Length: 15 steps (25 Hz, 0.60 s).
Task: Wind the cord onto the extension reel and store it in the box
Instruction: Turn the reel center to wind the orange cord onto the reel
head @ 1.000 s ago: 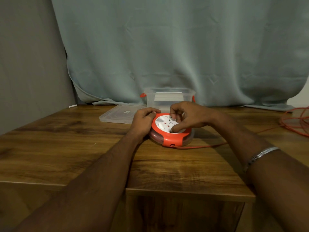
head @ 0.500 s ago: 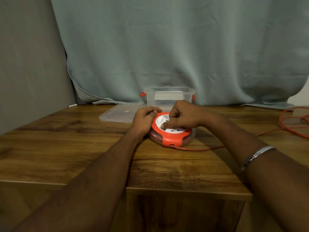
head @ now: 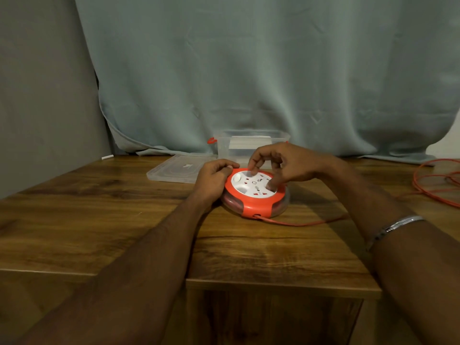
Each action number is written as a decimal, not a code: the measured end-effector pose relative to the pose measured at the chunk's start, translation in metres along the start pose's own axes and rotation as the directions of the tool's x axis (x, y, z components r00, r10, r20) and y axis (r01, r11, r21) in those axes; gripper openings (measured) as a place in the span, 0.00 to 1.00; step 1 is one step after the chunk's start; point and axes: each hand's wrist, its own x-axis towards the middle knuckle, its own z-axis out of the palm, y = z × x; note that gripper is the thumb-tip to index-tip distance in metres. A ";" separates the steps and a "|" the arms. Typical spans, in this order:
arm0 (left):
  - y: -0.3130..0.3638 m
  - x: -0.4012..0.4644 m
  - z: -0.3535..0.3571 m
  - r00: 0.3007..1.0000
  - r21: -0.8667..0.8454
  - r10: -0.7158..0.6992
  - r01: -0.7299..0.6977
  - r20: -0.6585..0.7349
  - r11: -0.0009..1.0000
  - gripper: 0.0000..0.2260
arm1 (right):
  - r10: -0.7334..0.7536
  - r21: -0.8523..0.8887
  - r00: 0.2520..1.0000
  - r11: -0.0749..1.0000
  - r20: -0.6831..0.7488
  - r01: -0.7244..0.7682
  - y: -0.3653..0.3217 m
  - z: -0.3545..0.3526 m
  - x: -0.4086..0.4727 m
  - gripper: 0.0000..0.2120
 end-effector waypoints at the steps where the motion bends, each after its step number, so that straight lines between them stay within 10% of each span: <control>1: 0.000 0.000 0.000 1.000 -0.004 0.001 -0.001 0.001 1.000 0.11 | 0.008 -0.005 1.000 1.000 0.017 -0.008 0.000 0.001 0.001 0.26; 15: 0.002 -0.001 -0.001 1.000 0.023 0.014 -0.014 -0.009 1.000 0.11 | 0.096 -0.043 0.995 0.994 -0.036 -0.097 -0.004 0.013 0.003 0.17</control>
